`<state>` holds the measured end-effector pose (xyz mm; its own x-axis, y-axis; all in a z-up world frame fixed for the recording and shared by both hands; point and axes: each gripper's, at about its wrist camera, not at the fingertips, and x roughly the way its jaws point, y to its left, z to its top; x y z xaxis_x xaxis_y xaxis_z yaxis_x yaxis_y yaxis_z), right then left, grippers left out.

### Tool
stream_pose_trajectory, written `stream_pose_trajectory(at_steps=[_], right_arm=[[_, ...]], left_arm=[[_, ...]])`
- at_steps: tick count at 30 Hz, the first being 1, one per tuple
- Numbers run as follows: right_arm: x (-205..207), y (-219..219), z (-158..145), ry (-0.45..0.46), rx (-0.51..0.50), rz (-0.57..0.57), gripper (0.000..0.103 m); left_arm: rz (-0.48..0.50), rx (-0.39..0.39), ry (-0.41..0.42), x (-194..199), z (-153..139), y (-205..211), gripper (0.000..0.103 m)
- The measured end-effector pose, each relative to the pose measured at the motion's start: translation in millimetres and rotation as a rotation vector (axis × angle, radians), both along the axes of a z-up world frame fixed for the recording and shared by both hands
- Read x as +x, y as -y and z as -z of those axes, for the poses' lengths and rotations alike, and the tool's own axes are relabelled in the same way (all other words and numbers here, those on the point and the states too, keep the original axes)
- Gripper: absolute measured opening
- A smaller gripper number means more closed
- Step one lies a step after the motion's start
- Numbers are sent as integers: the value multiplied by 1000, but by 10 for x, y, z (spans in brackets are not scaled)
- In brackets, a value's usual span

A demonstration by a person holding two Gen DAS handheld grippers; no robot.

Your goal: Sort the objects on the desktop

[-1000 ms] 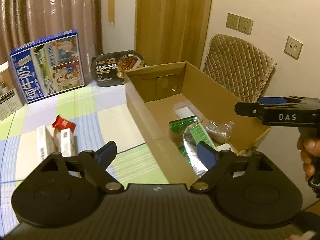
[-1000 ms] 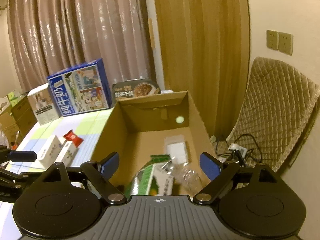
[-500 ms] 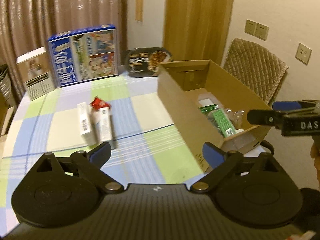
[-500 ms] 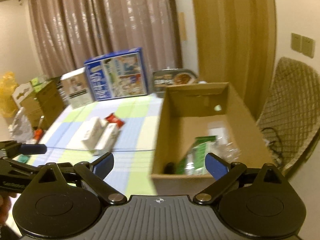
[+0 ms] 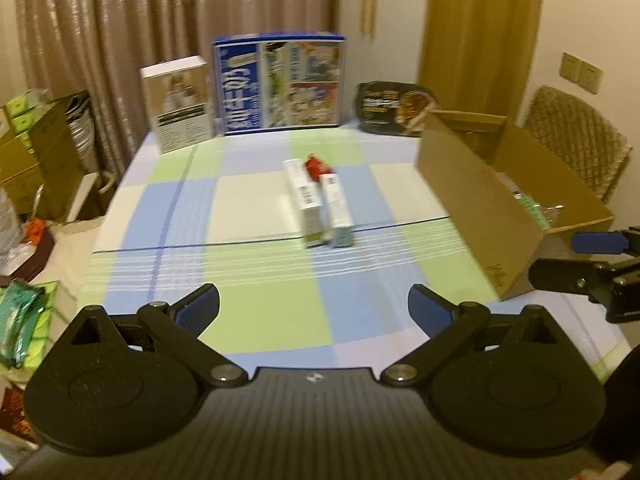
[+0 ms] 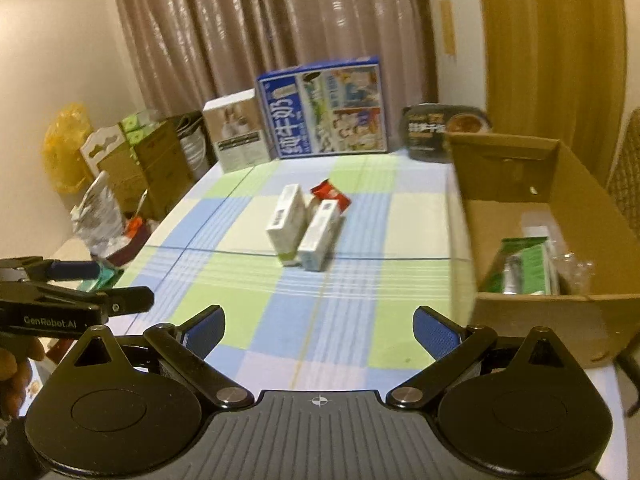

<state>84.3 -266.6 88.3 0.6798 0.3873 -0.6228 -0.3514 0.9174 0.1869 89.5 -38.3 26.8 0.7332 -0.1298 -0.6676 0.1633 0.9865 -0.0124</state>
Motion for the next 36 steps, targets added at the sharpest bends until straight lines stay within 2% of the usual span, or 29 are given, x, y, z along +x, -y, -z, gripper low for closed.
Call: stream_pose_trajectory(at_steps=[7,13,26,34,36], right_arm=[[139,-195,151,-14,-21,-28,98],[311,-257,287,-25,-31,-41,98],[874,-351,710,-21,-21,-38,98],[1256,-400,1050,12,-61,-76,97],[1352,-402,1131,12,-69,-72,93]], left_arm=[[-38,2,-21,86,92,-295,99],[-21,-5,-37,321,211,-328,99],[-21,-45,-36,1047,554,-236,98],[11,-60,-41,1457,899,-56,89],[18,-67,-50,1533,954,-26,89]])
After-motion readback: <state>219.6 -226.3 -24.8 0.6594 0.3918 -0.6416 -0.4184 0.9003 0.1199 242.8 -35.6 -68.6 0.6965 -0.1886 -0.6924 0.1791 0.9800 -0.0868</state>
